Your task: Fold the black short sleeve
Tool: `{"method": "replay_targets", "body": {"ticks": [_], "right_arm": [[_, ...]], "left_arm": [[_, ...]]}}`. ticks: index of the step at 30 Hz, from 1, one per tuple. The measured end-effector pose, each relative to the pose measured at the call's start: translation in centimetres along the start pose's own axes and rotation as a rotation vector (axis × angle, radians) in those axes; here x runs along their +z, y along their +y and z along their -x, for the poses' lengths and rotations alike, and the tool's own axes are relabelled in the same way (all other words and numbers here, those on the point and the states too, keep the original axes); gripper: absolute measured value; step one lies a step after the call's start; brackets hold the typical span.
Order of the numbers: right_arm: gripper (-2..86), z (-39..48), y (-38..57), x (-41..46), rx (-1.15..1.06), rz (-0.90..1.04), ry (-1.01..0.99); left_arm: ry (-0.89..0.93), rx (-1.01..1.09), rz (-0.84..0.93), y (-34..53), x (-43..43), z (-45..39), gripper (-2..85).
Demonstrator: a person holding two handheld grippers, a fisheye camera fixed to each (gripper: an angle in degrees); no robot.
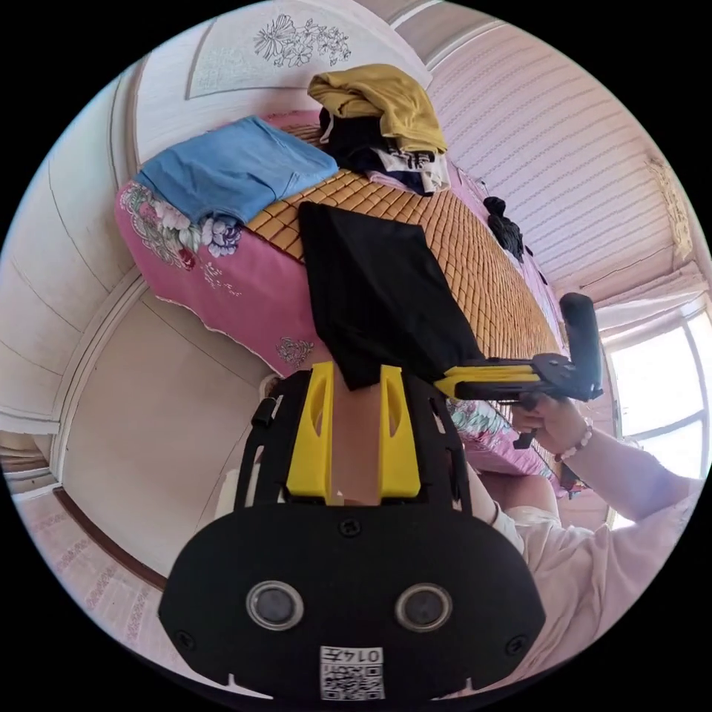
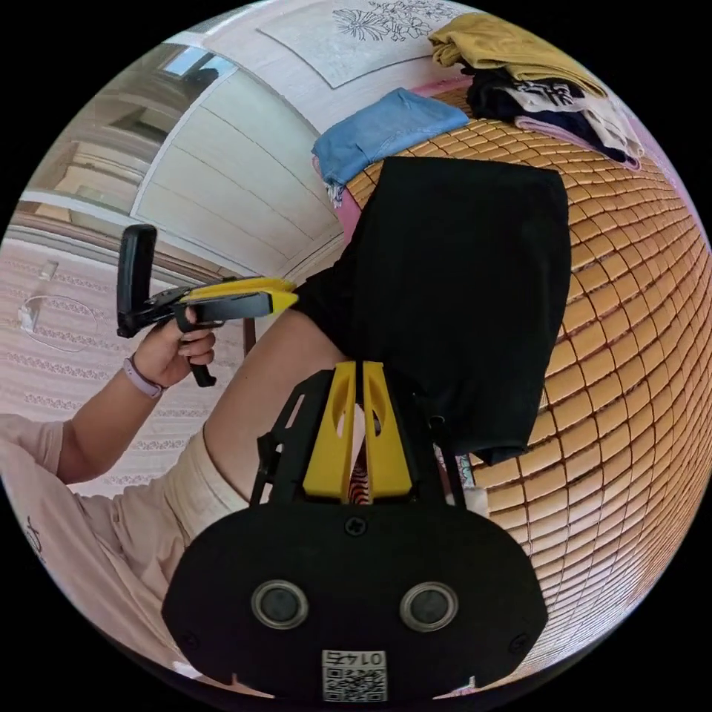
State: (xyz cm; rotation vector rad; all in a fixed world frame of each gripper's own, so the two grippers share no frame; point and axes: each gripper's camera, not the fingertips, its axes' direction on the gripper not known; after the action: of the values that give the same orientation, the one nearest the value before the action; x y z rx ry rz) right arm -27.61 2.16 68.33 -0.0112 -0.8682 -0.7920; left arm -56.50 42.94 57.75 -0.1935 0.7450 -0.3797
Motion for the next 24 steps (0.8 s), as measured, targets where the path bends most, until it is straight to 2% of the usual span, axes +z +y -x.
{"method": "replay_targets", "body": {"ticks": [4, 6, 9, 14, 21, 24], "right_arm": [[0.7, -2.9, 1.6, -7.9, 0.088, -0.19, -0.076], [0.7, -6.0, 3.7, -13.8, 0.213, -0.38, -0.188], [0.8, -9.9, 7.1, -19.1, 0.366, -0.558, -0.259], [1.8, -12.1, 9.7, -20.6, 0.529, -0.496, -0.054], [8.7, -9.8, 10.8, -20.2, 0.75, -0.367, 0.277], [9.6, -7.2, 9.1, -21.0, 0.641, -0.352, 0.375]], "left_arm": [[0.077, 0.056, -0.006, -0.8, -0.6, -0.5, 0.2], [0.072, 0.08, -0.027, -0.7, -1.6, -1.1, -0.5], [0.129, 0.142, -0.131, -0.1, -4.8, -2.5, -0.9], [0.203, 0.279, -0.195, 2.5, -8.7, -5.6, -1.0], [0.134, 0.315, -0.153, 6.1, -9.5, -8.1, -1.0], [0.125, 0.326, -0.151, 6.8, -10.0, -8.7, -1.0]]}}
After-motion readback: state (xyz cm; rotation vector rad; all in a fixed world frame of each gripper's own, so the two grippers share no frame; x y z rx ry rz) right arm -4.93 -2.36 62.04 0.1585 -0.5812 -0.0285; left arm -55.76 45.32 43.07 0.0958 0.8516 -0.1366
